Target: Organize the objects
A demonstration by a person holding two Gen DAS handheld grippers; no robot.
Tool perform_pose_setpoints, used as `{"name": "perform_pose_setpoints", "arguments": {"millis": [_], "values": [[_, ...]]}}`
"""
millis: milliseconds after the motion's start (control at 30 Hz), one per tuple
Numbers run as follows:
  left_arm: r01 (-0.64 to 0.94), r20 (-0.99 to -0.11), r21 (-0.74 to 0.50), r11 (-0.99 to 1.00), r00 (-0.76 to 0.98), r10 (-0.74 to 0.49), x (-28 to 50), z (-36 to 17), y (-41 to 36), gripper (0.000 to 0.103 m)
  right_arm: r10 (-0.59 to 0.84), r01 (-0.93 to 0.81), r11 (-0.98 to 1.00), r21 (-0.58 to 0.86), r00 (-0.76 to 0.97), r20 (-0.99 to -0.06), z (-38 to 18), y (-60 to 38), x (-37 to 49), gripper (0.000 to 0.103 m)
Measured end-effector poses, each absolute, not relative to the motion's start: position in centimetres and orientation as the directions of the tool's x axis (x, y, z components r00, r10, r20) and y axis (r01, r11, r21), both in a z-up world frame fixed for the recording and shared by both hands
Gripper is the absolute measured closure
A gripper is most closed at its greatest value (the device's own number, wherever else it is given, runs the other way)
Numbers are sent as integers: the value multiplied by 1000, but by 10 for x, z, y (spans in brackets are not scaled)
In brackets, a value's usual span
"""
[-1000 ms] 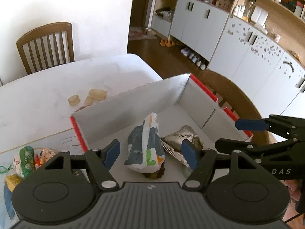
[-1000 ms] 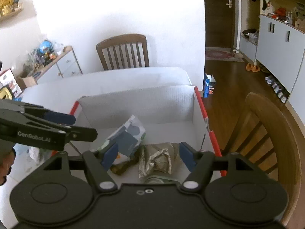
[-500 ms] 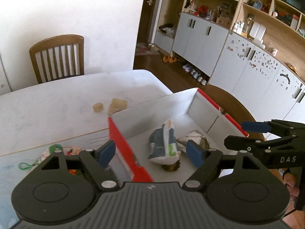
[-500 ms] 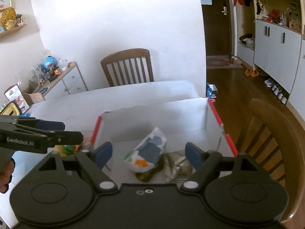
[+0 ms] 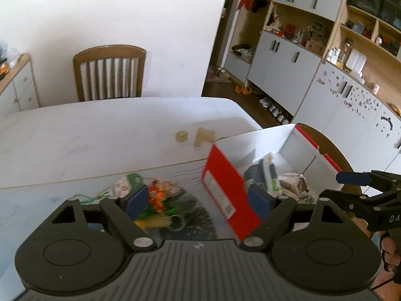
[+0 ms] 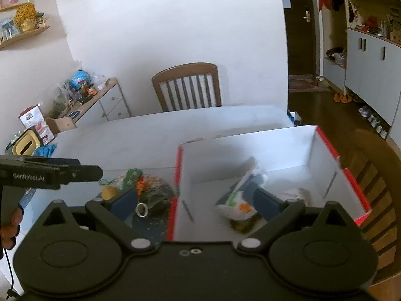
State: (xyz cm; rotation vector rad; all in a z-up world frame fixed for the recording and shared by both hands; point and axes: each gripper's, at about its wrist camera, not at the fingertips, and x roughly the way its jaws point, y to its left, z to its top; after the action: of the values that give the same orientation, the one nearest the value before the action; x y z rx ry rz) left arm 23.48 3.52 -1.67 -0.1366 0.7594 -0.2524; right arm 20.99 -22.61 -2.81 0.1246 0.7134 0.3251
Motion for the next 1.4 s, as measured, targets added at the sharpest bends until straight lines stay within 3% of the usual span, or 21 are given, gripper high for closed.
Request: {"name": "perform_pose_setpoints", "arguments": {"millis": [433, 833, 1400], "values": [[124, -680, -229, 965, 690, -250, 222, -51, 112, 1, 350, -299, 934, 193, 671, -653, -33, -158, 211, 4], [158, -717, -196, 968, 650, -252, 213, -106, 128, 1, 359, -363, 918, 158, 598, -716, -53, -101, 233, 5], [237, -704, -106, 966, 668, -241, 209, -153, 106, 1, 341, -437, 892, 114, 485, -805, -97, -41, 277, 9]]}}
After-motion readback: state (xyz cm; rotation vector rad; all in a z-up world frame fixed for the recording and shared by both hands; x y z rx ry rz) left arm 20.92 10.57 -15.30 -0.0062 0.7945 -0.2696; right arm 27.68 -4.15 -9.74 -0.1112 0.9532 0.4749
